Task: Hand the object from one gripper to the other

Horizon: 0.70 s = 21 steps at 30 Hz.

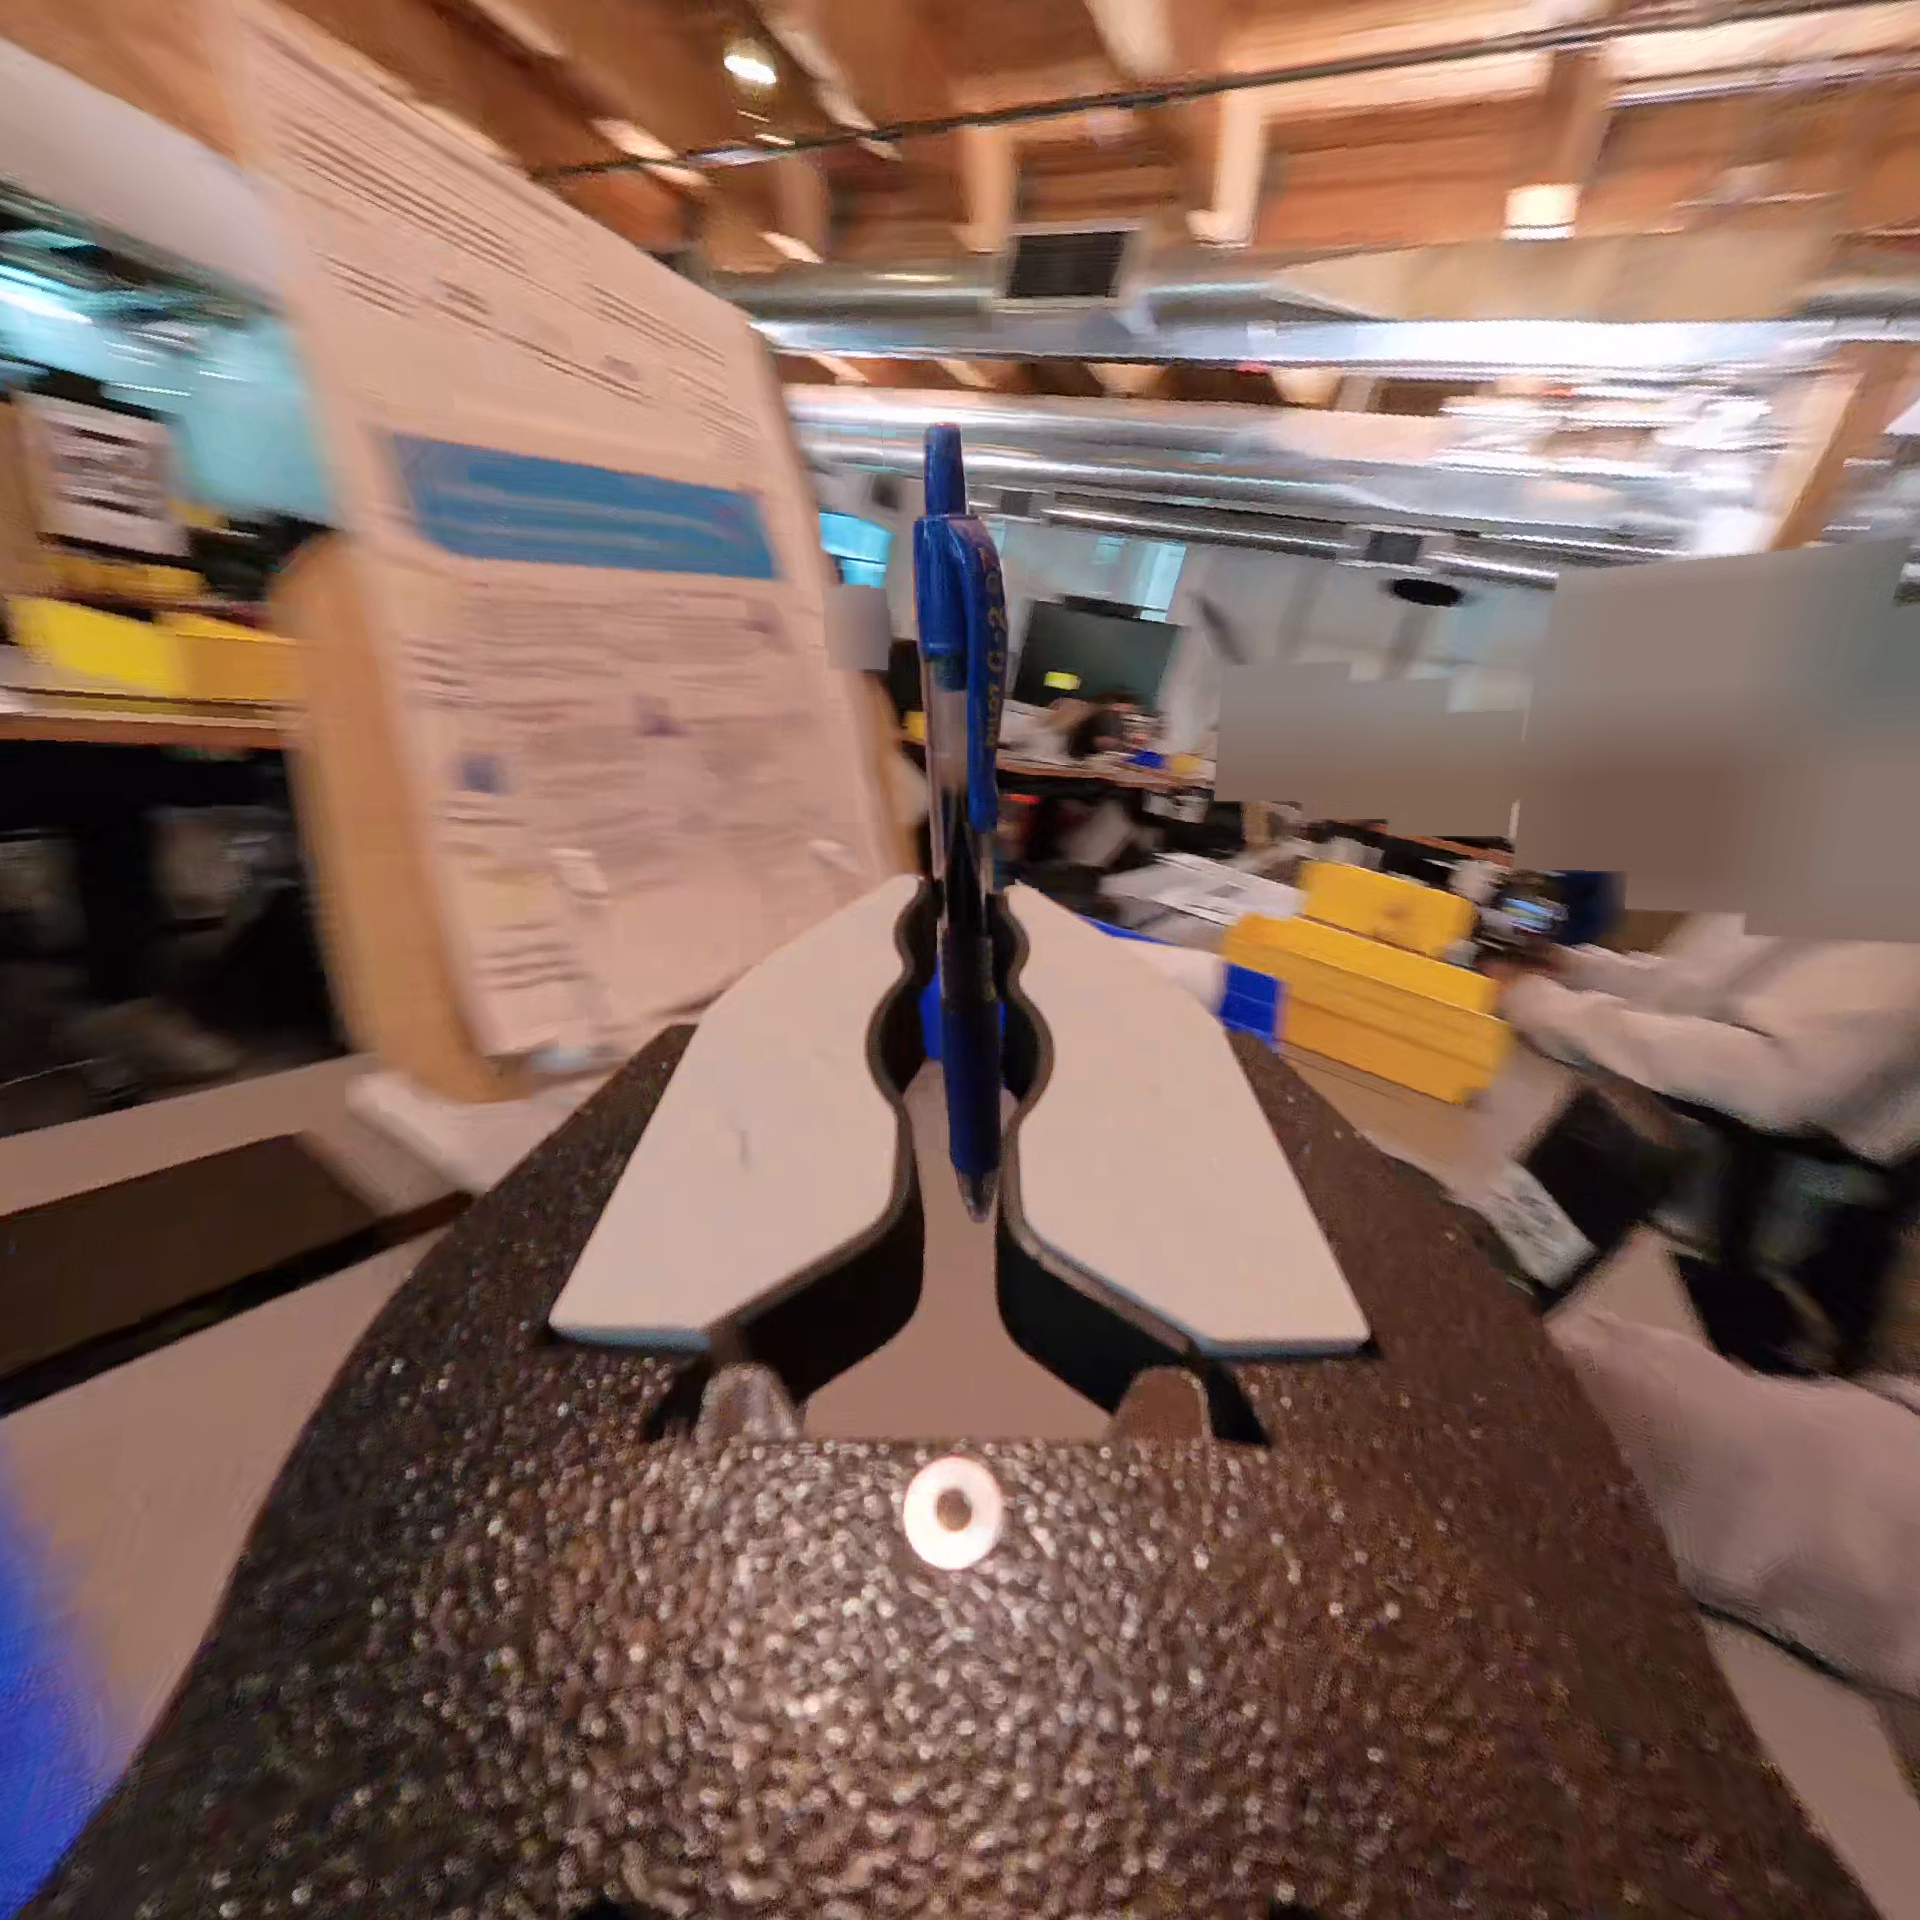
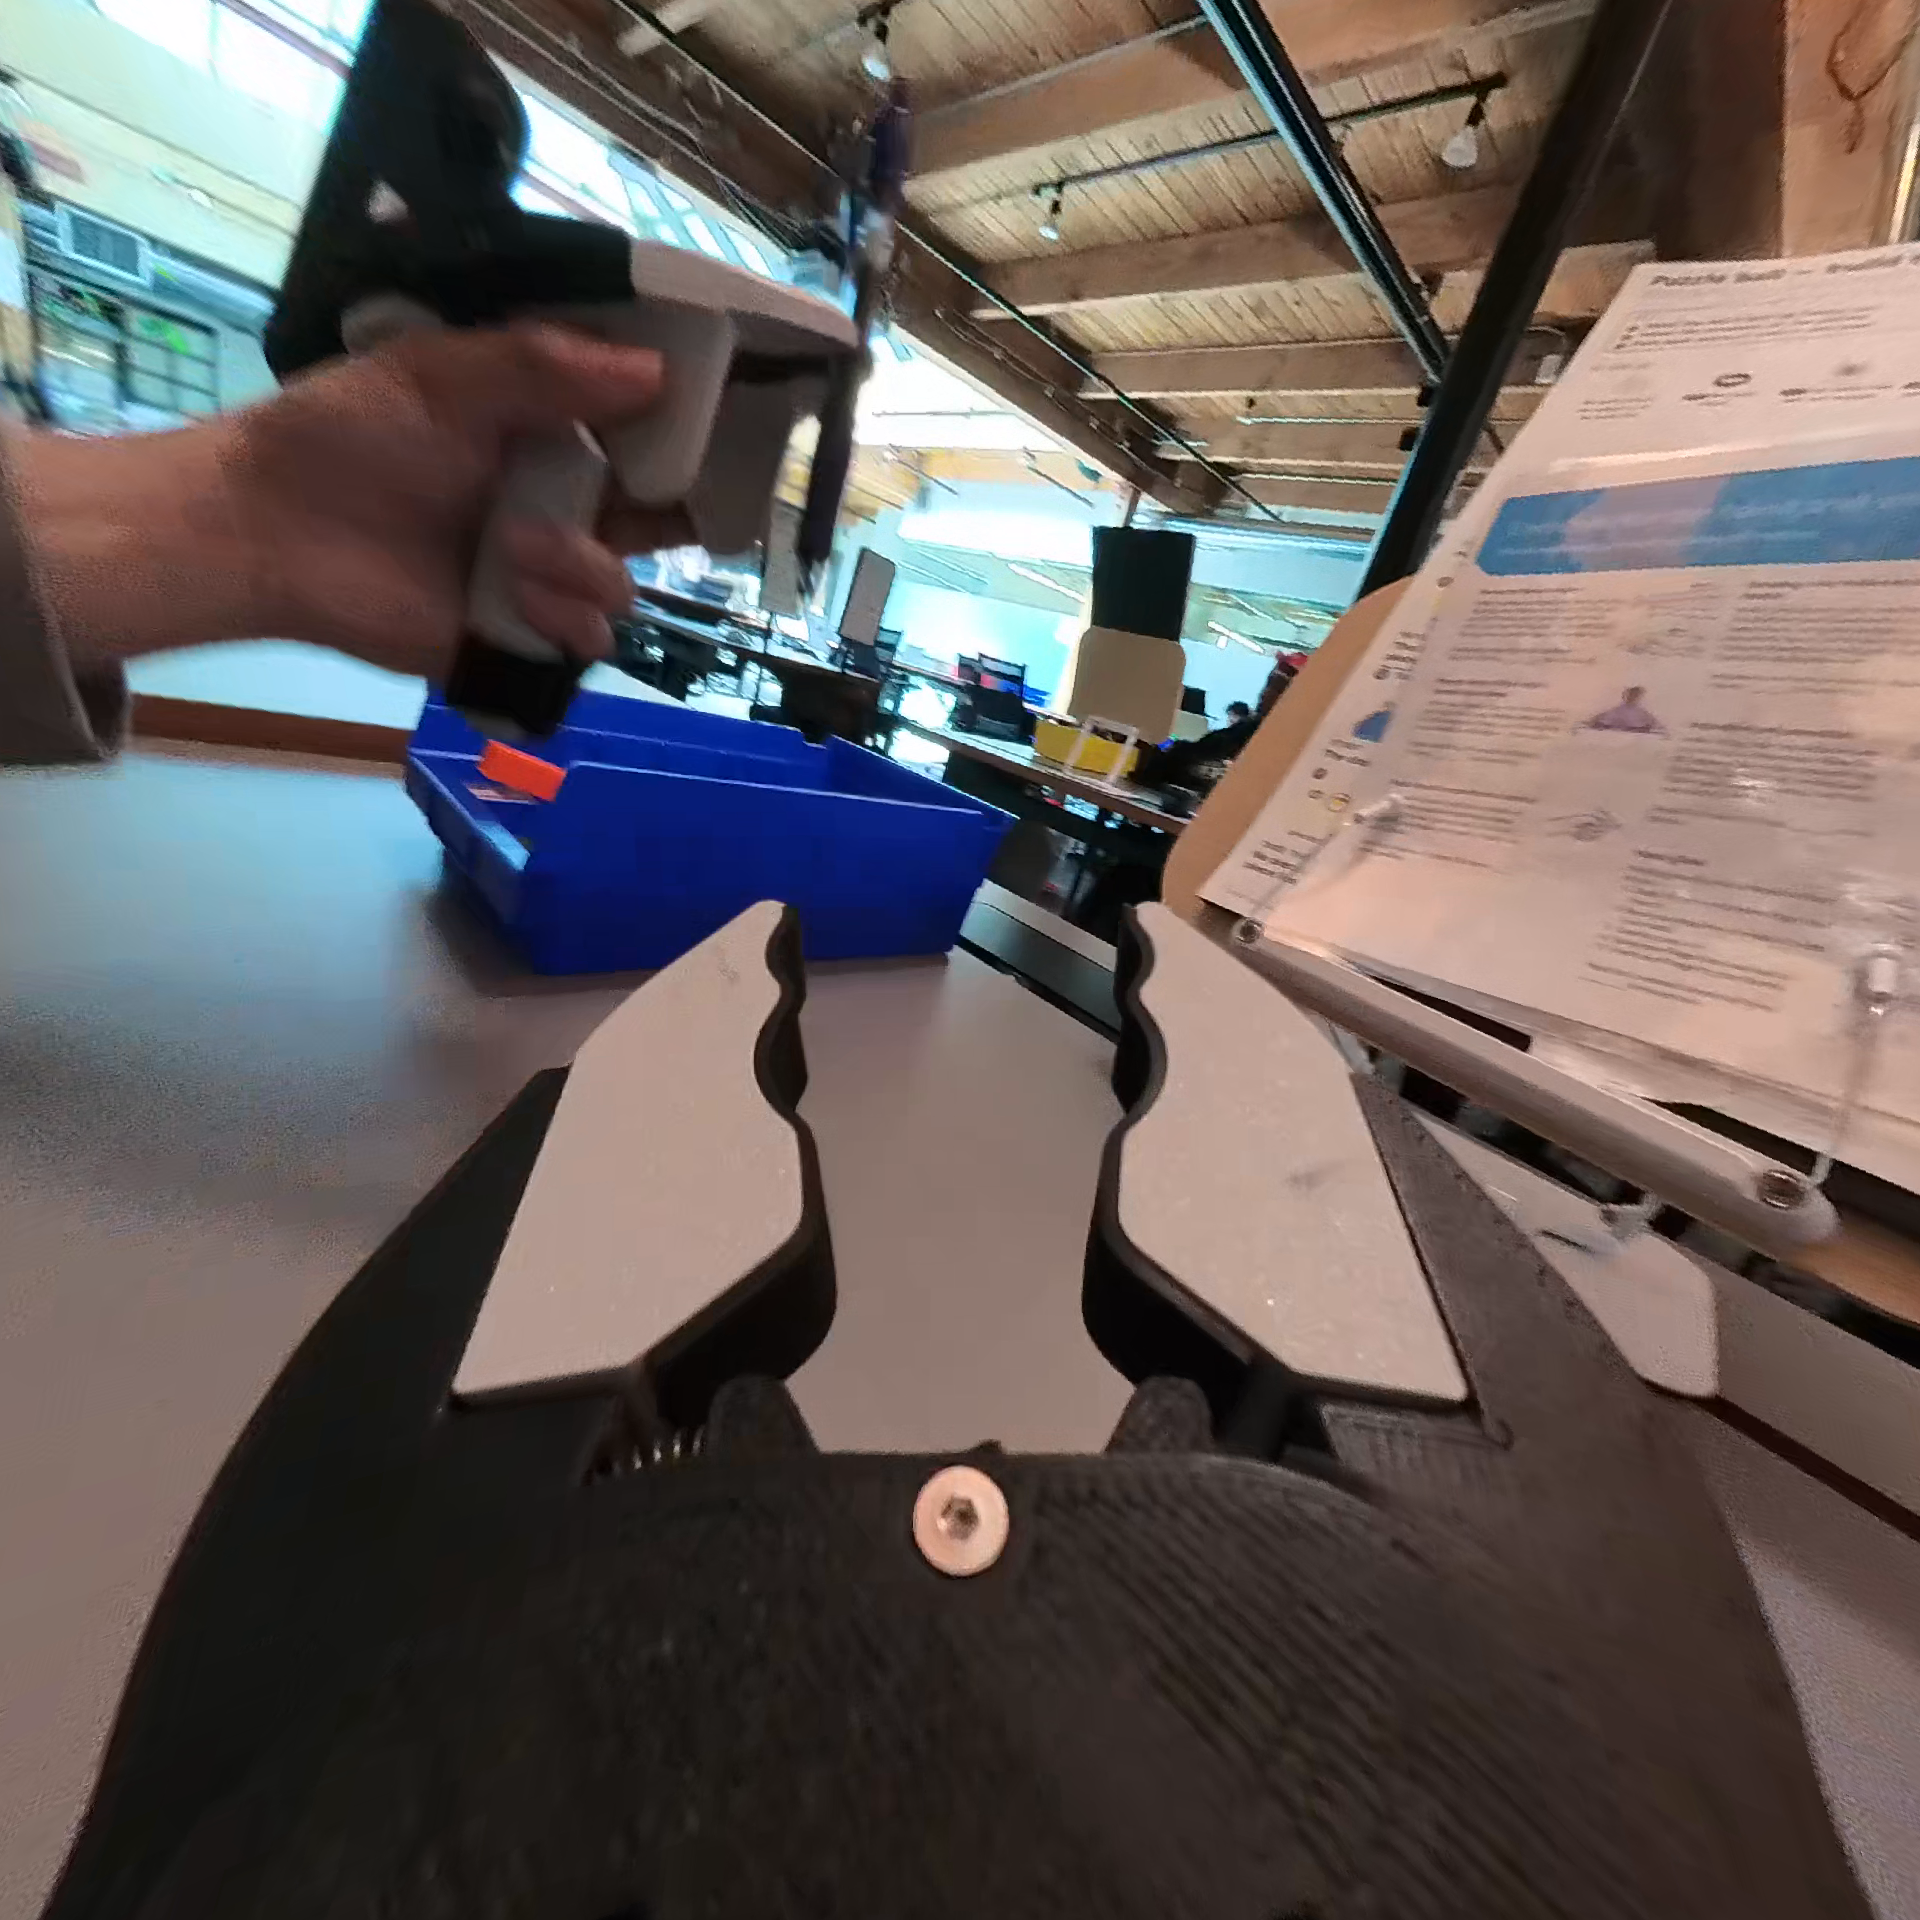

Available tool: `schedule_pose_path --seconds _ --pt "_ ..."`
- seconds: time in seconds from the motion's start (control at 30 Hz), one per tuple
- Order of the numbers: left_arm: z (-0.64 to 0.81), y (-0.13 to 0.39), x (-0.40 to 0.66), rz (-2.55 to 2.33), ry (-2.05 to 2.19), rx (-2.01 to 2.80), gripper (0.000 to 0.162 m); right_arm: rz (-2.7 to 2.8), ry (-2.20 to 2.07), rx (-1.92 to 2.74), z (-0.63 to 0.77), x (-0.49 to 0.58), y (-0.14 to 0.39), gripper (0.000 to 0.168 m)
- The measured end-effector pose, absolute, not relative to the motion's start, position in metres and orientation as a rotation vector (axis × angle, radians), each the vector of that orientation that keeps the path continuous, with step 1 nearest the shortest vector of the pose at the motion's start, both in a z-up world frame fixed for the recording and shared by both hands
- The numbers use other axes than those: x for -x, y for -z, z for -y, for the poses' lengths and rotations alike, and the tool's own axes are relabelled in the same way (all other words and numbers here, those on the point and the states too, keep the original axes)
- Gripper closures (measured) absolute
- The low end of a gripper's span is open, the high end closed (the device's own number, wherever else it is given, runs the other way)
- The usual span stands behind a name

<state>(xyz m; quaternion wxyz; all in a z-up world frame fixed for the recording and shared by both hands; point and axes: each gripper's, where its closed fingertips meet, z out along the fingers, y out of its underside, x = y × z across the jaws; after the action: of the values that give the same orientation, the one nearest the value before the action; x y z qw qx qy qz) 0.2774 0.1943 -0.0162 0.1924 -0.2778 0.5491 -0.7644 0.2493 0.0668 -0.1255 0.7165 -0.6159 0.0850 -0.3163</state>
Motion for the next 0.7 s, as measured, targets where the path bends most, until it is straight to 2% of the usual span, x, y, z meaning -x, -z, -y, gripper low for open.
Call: schedule_pose_path --seconds 0.1,0.27,0.37,0.43,0.53,0.6,0.7 --pt "-0.120 0.049 -0.252 -1.650 2.346 0.589 0.153 -0.154 0.654 1.297 -0.066 -0.239 0.116 0.112" --pt "-0.078 0.090 -0.247 -1.652 2.557 0.522 0.153 -0.189 0.542 1.324 -0.065 -0.244 0.125 0.127" --pt "-0.078 0.104 -0.254 -1.641 2.530 0.600 0.153 -0.120 0.537 1.401 -0.074 -0.240 0.138 0.140" --pt "-0.082 0.108 -0.254 -1.603 2.565 0.647 0.153 -0.102 0.569 1.454 -0.079 -0.240 0.147 0.157" --pt "-0.083 0.112 -0.256 -1.590 2.548 0.688 0.153 -0.084 0.668 1.507 -0.082 -0.243 0.153 0.155" --pt "-0.083 0.111 -0.258 -1.566 2.512 0.703 0.153 -0.091 0.769 1.537 -0.081 -0.250 0.157 0.145" --pt "-0.081 0.111 -0.258 -1.547 2.488 0.703 0.153 -0.058 0.811 1.559 -0.081 -0.251 0.160 0.151"
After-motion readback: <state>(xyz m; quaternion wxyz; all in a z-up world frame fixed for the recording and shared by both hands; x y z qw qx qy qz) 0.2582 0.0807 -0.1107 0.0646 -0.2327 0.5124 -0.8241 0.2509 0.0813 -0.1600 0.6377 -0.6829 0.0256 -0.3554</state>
